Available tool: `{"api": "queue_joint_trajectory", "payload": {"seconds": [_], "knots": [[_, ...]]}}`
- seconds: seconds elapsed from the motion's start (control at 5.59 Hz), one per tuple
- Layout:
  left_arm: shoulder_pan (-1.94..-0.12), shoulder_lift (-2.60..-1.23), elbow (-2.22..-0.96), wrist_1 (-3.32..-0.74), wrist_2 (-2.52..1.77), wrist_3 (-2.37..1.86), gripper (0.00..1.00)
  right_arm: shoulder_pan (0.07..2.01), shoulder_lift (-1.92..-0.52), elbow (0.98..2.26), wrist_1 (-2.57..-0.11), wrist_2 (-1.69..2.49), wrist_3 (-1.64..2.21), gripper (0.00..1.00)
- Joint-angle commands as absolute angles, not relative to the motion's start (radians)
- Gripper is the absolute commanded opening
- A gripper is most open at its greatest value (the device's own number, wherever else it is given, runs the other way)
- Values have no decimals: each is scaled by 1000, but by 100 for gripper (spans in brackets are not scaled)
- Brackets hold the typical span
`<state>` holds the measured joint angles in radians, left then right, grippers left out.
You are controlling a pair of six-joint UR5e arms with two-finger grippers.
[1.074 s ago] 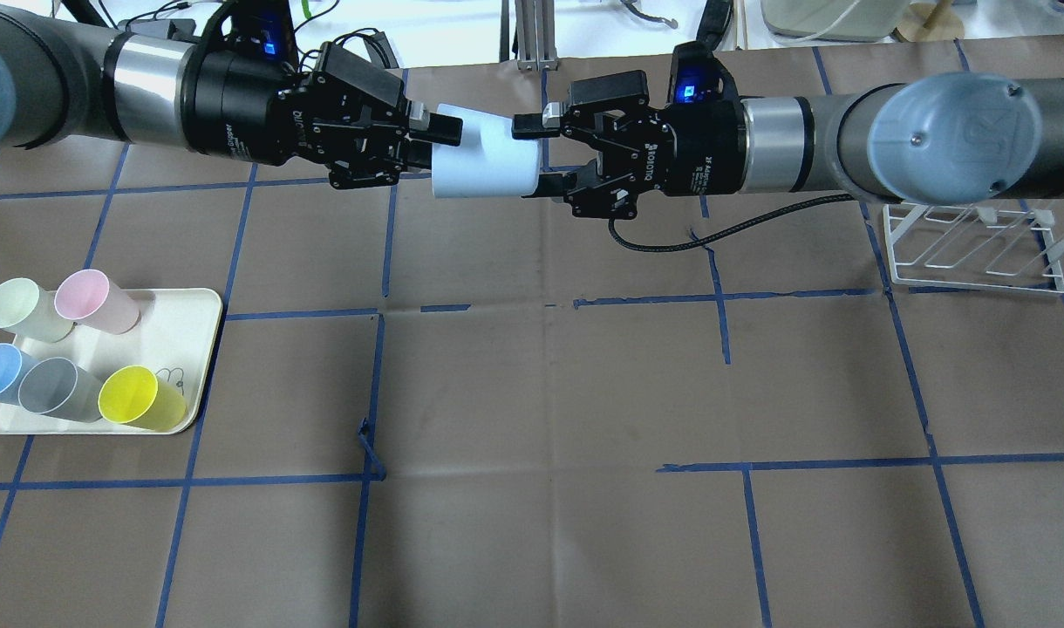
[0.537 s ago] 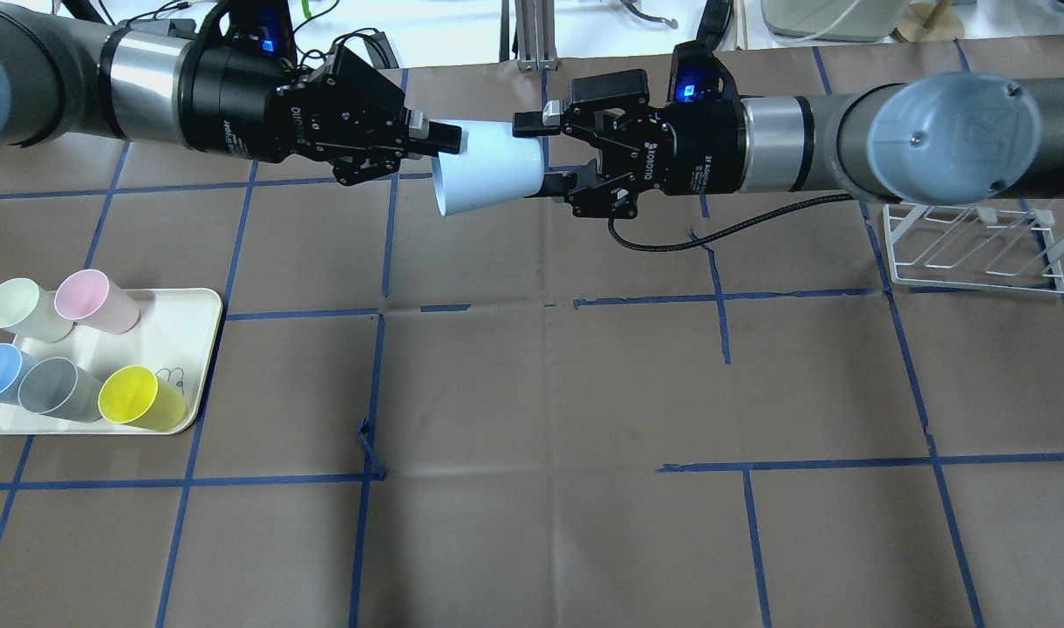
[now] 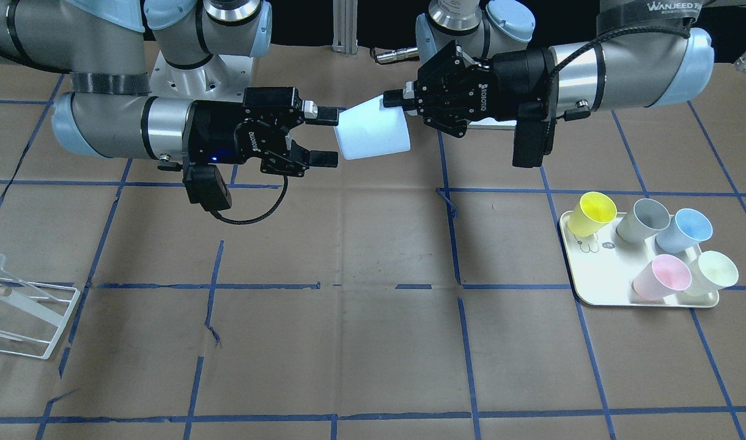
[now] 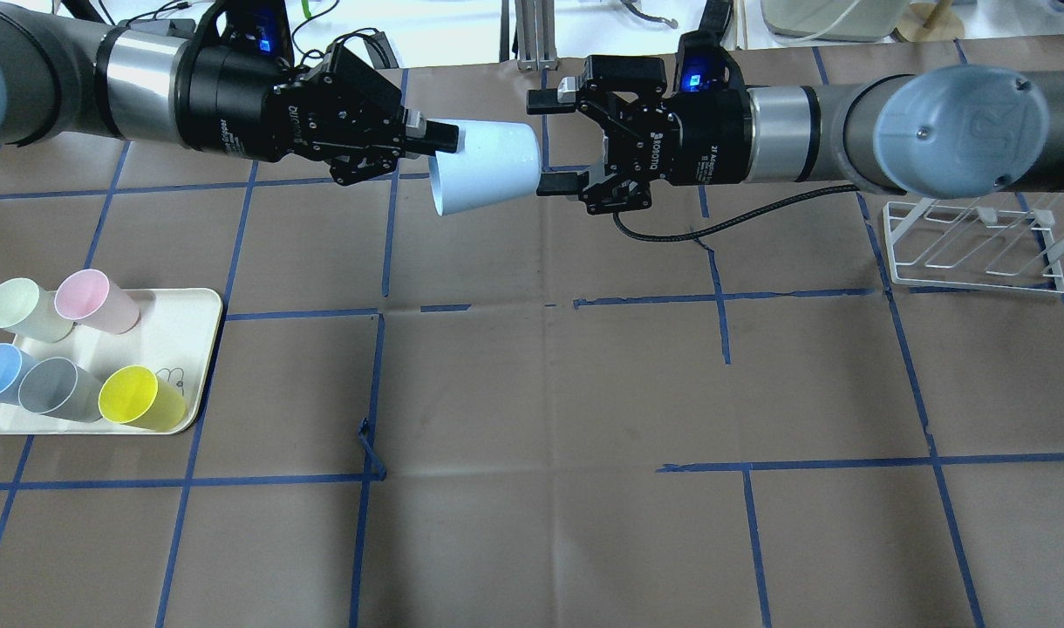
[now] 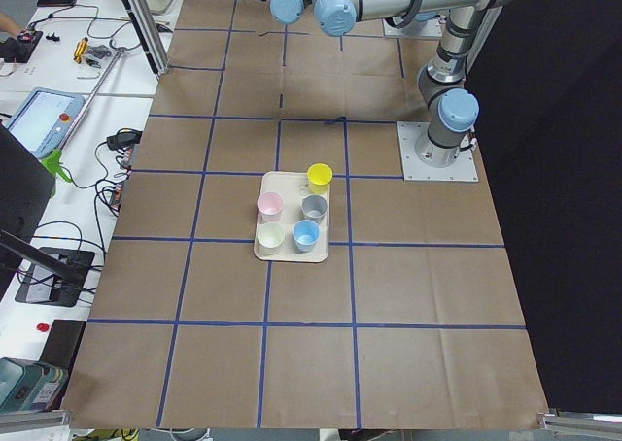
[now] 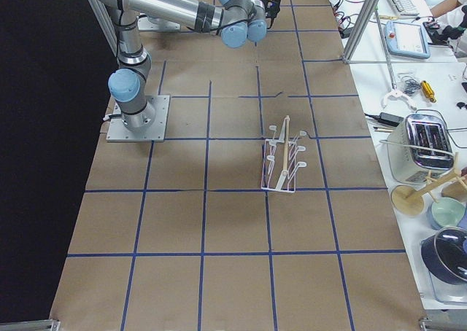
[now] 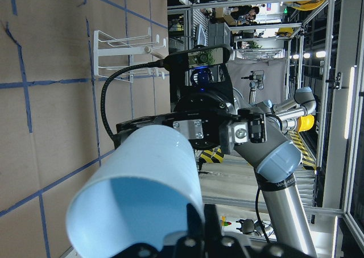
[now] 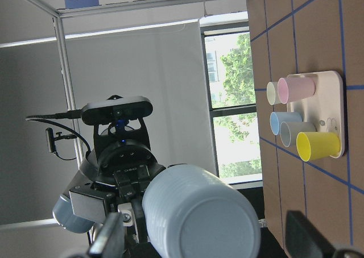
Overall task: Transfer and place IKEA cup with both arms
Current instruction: 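Open and withdraw the right gripper while the left arm carries the cup away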
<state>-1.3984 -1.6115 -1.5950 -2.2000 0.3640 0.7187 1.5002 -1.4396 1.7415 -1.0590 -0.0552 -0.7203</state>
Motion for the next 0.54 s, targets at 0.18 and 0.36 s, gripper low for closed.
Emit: {"api": "queue_joint_trajectory", "payload": {"seconds": [0.18,0.36], "knots": [[-1387,-1586,-1597,-2035,673,608,3,1366,-1451,1714,-1278,-353,-524,100],[-1385,-1592,-1611,-1859,921,585,3,1371,-1460,1659,-1501,-581,-306,100]]}}
